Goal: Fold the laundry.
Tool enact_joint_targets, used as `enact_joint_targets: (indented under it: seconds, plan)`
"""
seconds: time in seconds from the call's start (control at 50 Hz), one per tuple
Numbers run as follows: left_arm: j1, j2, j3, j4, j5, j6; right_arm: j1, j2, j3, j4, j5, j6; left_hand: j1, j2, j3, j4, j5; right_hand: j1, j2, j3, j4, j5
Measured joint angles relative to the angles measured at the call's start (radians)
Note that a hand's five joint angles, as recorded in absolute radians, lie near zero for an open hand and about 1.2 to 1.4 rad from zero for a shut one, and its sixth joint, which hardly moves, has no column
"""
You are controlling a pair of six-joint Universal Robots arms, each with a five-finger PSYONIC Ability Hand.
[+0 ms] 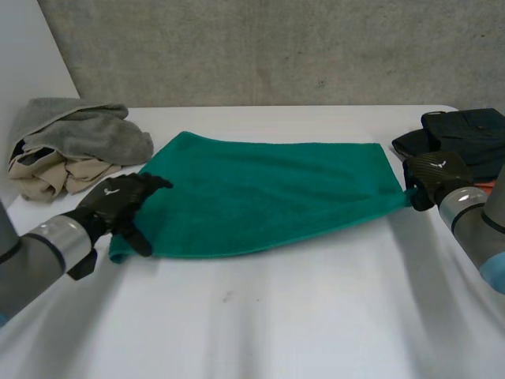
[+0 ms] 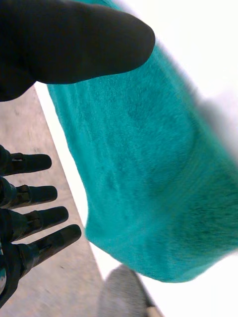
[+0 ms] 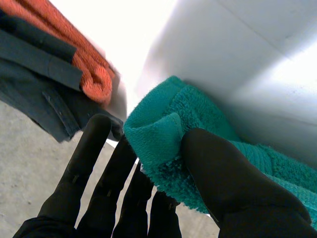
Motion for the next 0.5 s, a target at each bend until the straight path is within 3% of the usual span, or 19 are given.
enact_joint_targets:
  seconds: [0.1,0.22,0.38,0.5]
  plan:
    - [0.054,0.063,-0.070,-0.041,0.005,-0.067,-0.009,0.002,0.020,-0.006,-0.010,0.018,0.000,0.000,0.000,0.000,0.000,0.000,0.000,0.000,0.000,0.000]
    - [0.087,0.084,-0.157,0.024,-0.007,-0.068,0.003,-0.002,0.034,-0.013,-0.023,0.022,0.005,0.002,0.002,0.002,0.004,0.000,0.000,0.000,0.000,0.000]
    - [0.118,-0.014,-0.177,0.165,-0.040,0.008,0.017,-0.013,0.048,-0.016,-0.026,0.024,0.148,0.137,0.130,0.142,0.147,0.000,0.000,0.000,0.000,0.000]
    - [0.129,-0.120,-0.120,0.194,-0.048,0.064,0.023,-0.021,0.064,-0.024,-0.026,0.023,0.198,0.196,0.193,0.207,0.212,0.000,0.000,0.000,0.000,0.000]
